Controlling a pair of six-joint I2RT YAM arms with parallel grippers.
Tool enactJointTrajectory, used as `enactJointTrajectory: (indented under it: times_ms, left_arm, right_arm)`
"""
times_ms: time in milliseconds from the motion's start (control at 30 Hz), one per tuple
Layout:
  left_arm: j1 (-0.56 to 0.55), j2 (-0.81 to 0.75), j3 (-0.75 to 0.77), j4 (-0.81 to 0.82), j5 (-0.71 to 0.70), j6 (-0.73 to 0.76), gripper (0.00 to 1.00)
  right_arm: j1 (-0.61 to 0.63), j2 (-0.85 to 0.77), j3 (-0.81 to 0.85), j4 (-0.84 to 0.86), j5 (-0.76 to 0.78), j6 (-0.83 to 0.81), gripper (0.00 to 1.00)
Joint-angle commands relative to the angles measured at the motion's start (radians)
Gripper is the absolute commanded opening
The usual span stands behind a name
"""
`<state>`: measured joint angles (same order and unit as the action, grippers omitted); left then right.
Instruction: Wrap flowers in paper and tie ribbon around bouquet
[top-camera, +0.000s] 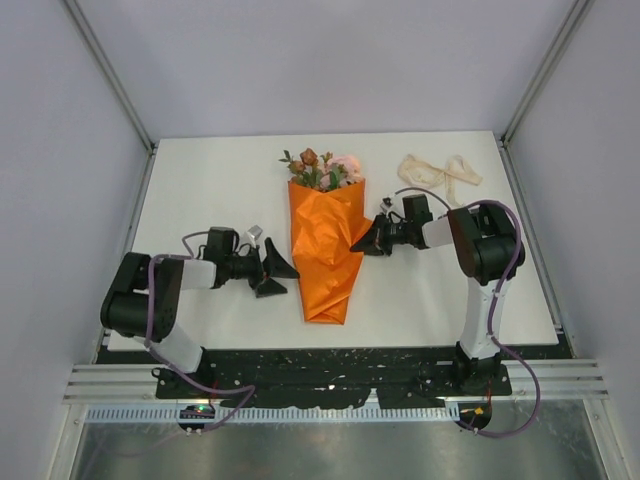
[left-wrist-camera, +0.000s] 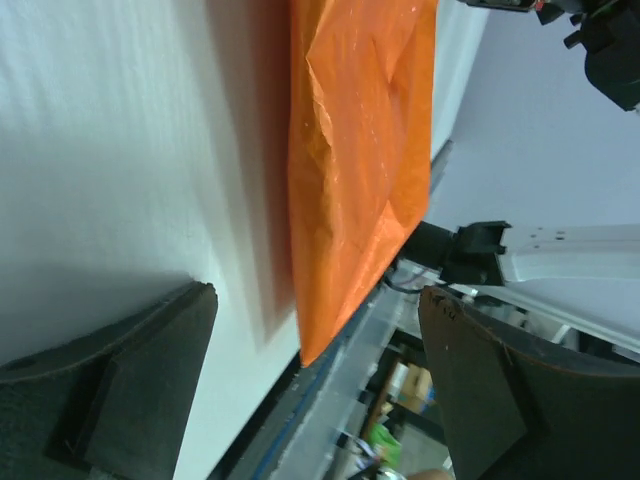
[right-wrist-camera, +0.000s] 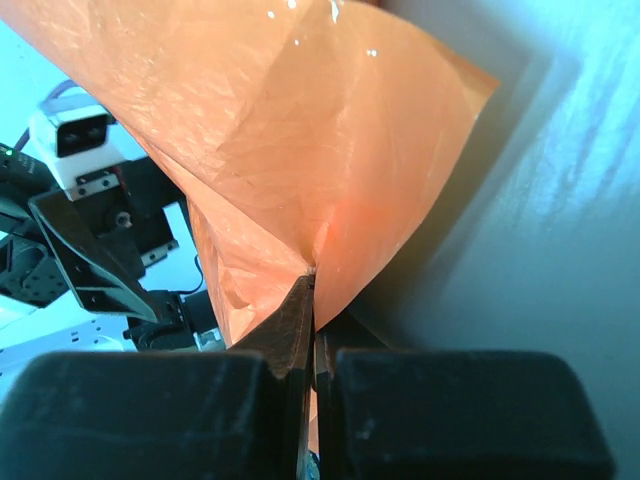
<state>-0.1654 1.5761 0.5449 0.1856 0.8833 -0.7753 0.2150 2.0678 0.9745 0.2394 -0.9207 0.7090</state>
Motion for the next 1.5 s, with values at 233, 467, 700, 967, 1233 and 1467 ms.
enactJointTrajectory:
  times_ms: [233,467,700,967,1233,1467]
  left_arm:
    - [-0.198,0.286,-0.020,0.465,0.174,-0.200,0.66]
    - [-0.192,0.265,-0.037,0.318,0.230,-0.131,0.55]
    - [-0.192,0.259,-0.042,0.276,0.215,-0.108,0.00]
    - [-0.109,0.223,-0.011,0.206,0.111,-0.032,0.42]
    - [-0.032,0.323,0.121,0.368,0.056,-0.102,0.06]
    - [-0.031,0.300,0.122,0.408,0.028,-0.117,0.31]
  right_arm:
    - [0.032,-0.008,-0.013,0.015,0.111,0.046,0.05]
    - [0.030,-0.003,0.021,0.000,0.117,0.044,0.05]
    - [0.030,0.011,0.027,-0.023,0.106,0.012,0.05]
    - [0.034,0.020,0.044,-0.092,0.053,-0.057,0.05]
    - [0.035,0.041,0.062,-0.175,0.008,-0.128,0.05]
    - [0.035,0.057,0.104,-0.270,-0.015,-0.201,0.05]
